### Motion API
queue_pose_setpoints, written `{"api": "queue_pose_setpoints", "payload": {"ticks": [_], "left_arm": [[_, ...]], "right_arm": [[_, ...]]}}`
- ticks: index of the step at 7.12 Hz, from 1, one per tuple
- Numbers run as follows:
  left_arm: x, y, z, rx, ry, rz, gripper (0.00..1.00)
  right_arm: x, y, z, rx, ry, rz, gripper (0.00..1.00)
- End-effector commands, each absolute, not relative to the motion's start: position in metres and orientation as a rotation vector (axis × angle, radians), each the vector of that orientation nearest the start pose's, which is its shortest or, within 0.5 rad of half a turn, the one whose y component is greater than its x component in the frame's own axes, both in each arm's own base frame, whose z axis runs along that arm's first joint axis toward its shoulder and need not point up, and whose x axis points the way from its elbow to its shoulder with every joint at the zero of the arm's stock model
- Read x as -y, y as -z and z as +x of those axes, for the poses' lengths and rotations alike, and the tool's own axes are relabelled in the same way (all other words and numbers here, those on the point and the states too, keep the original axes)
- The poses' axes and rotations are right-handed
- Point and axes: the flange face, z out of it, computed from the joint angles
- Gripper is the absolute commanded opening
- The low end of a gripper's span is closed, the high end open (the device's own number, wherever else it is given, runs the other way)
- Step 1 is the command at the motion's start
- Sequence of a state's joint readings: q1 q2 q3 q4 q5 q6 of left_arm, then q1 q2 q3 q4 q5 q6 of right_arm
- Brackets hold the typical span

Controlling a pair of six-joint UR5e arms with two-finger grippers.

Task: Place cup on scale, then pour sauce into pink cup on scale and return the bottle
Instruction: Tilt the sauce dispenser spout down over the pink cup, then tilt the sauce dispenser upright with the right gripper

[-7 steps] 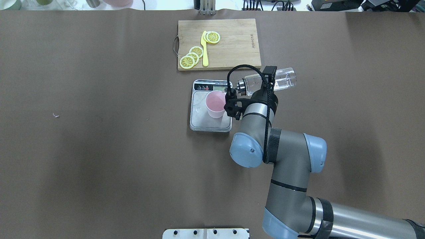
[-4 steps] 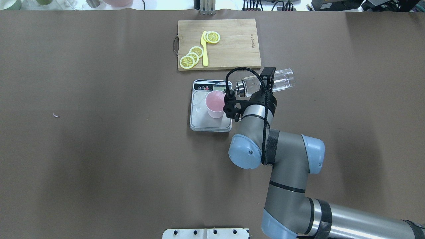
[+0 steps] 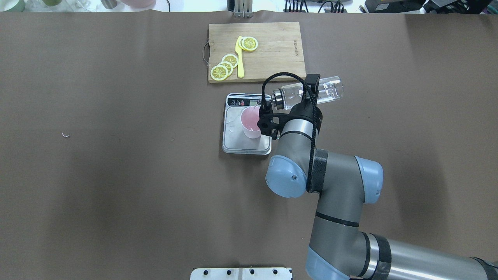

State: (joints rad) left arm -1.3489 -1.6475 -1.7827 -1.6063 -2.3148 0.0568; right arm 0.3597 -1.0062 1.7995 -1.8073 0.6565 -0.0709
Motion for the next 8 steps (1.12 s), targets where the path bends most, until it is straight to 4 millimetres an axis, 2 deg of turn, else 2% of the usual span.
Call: {"api": "queue_pose_setpoints", "payload": {"ticks": [1, 4, 6, 8], "left_arm": [[0.528, -0.512, 0.050, -0.764, -0.382, 0.251, 0.99], [0.529, -0.511, 0.050, -0.765, -0.383, 0.252, 0.99], [0.529, -0.512, 0.050, -0.764, -0.382, 0.251, 0.99], [0.529, -0.512, 0.050, -0.764, -0.382, 0.251, 0.99]], "right_arm": [[0.418, -0.231, -0.492, -0.475, 0.887, 0.965, 0.17], [0.420, -0.214, -0.474, -0.445, 0.857, 0.992, 0.16], [0.420, -0.219, -0.475, -0.374, 0.803, 0.992, 0.16], [0.416, -0.225, -0.479, -0.214, 0.727, 1.026, 0.14]]}}
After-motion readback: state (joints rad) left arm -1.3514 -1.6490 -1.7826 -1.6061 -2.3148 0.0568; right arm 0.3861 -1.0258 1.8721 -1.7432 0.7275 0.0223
